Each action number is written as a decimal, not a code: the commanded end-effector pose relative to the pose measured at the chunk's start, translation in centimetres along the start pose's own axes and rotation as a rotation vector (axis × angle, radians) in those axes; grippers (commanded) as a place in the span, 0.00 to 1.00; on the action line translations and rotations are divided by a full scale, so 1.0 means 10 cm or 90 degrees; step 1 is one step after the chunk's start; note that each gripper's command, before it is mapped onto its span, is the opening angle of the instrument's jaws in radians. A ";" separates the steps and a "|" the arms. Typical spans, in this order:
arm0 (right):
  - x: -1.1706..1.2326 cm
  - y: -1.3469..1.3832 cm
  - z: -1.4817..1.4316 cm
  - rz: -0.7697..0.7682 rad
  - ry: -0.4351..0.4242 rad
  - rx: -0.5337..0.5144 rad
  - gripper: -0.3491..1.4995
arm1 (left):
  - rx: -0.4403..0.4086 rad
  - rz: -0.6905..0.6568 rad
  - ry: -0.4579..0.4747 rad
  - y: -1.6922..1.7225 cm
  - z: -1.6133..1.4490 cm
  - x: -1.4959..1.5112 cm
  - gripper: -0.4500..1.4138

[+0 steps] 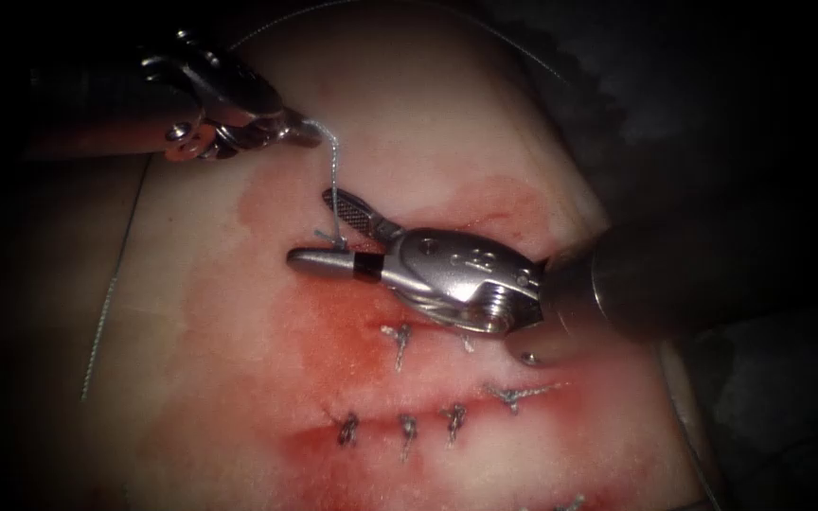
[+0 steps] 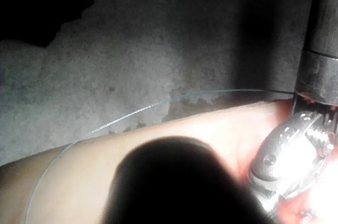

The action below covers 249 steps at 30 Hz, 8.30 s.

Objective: Wound Closure
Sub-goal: Cut the thread using the right gripper, then pull the thread using the grippers until the needle is in view

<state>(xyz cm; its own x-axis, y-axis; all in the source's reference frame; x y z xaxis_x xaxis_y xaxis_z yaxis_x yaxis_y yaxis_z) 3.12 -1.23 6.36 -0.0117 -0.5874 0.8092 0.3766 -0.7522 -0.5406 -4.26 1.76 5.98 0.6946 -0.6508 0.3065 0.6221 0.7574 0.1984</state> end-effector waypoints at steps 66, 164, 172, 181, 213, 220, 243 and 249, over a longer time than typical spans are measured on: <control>-0.111 -0.094 -0.096 0.131 -0.135 0.238 0.92 | 0.046 0.014 0.097 0.098 -0.072 0.096 0.00; -0.099 -0.072 -0.084 0.181 -0.150 0.272 0.97 | -0.014 0.393 0.561 0.152 -0.008 0.211 0.49; -0.099 -0.072 -0.084 0.181 -0.150 0.272 0.97 | 0.087 0.554 0.484 0.140 -0.021 0.195 0.58; -0.098 -0.071 -0.084 0.181 -0.150 0.272 0.97 | 0.206 0.742 0.472 0.112 0.012 0.229 0.42; -0.097 -0.070 -0.084 0.181 -0.149 0.273 0.97 | 0.105 0.545 0.438 0.072 -0.066 0.171 0.40; -0.112 -0.097 -0.111 0.187 -0.146 0.275 0.94 | -0.007 0.391 0.230 0.102 -0.103 0.051 0.29; -0.082 -0.113 -0.315 0.722 0.198 0.379 0.64 | 0.247 -0.101 -0.166 -0.003 -0.019 0.002 0.69; -0.087 -0.070 -0.343 0.743 0.218 0.296 0.70 | 0.312 -0.152 -0.193 -0.004 -0.026 -0.004 0.68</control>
<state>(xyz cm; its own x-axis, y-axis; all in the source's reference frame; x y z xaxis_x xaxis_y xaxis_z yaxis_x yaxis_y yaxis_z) -0.35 -1.15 5.19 0.3272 -0.9183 -0.2230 0.6069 0.3851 -0.6952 -4.16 1.66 5.69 0.3766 -0.8207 0.4297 0.4533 0.5678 0.6871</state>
